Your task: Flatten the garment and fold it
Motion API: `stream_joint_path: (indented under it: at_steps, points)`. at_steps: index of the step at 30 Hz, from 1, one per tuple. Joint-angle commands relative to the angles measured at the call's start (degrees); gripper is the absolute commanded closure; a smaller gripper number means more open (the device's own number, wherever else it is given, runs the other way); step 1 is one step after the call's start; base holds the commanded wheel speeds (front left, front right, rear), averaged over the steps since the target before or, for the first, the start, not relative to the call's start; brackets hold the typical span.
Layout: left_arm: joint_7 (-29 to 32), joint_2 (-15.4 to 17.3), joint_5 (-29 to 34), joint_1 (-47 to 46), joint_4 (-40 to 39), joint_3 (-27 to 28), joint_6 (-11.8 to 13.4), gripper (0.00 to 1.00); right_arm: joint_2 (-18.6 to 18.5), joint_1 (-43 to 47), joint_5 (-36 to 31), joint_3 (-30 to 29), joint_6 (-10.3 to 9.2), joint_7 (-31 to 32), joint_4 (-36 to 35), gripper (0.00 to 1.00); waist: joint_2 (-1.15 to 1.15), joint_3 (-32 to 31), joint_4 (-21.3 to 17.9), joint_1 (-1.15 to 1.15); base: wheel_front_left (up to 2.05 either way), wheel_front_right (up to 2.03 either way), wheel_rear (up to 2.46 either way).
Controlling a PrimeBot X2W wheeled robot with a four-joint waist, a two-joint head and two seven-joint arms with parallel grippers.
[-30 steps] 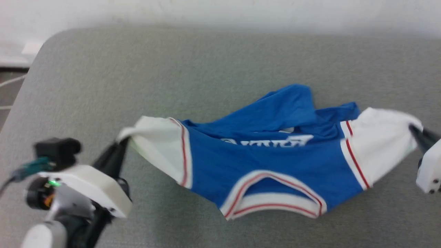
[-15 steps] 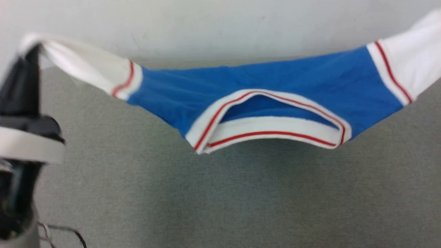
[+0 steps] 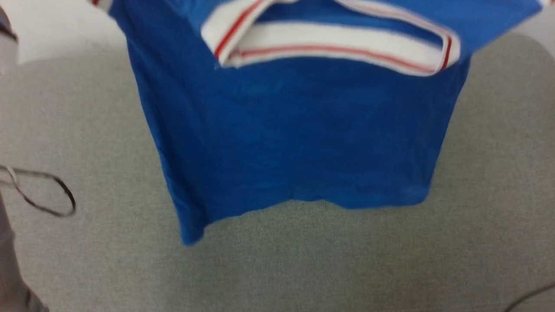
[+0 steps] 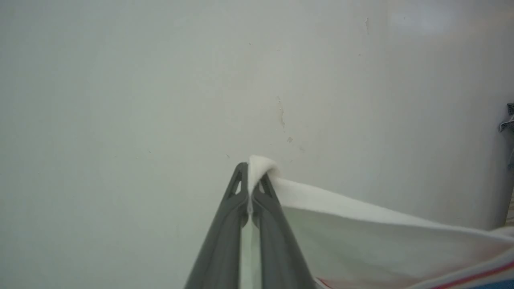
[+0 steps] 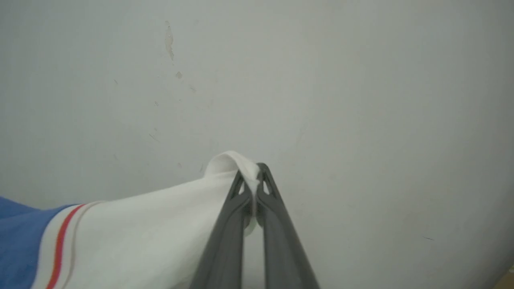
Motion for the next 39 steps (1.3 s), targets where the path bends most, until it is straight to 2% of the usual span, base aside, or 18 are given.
stream_joint_path:
  at_steps: [1,9,16,20,28,33,39]
  points:
    - [-0.36,0.7,0.6,-2.87,2.02,-0.27,-0.46,1.0,0.02,-2.83,-0.35,0.74,-0.06,-0.88,1.87,1.0,0.0,5.44,-0.43,-0.01,0.0,0.0,0.0]
    - [-4.27,2.82,3.4,-20.68,18.17,-2.68,-2.5,1.0,2.39,-20.22,-3.02,5.0,-0.06,-5.88,15.98,1.0,0.0,15.67,-0.8,-0.01,0.0,0.0,0.0]
    - [-12.36,1.83,5.74,-34.07,28.85,-3.51,-2.23,1.0,4.58,-33.07,-7.57,5.62,-0.06,-11.96,28.61,1.0,0.0,21.94,-0.35,-0.01,0.0,0.0,0.0]
    - [-16.75,0.6,6.28,-38.54,33.57,-4.17,-2.52,1.0,5.76,-37.54,-9.8,5.79,-0.06,-15.05,34.04,1.0,0.0,24.46,0.25,-0.01,0.0,0.0,0.0]
    - [-22.01,-1.56,6.1,-38.98,41.13,-5.88,-4.14,1.0,7.97,-37.95,-10.36,8.18,-0.06,-19.08,40.53,1.0,0.0,28.0,1.79,-0.01,0.0,0.0,0.0]
    - [-24.97,-3.11,5.95,-31.7,44.58,-7.63,-5.34,1.0,7.54,-32.02,-8.59,10.34,-0.06,-20.45,42.15,1.0,0.0,26.88,2.94,-0.01,0.0,0.0,0.0]
    - [-27.22,-2.91,6.33,-19.98,46.0,-9.1,-6.03,1.0,5.99,-21.73,-5.45,12.09,-0.06,-19.96,41.99,1.0,0.0,22.07,3.38,-0.01,0.0,0.0,0.0]
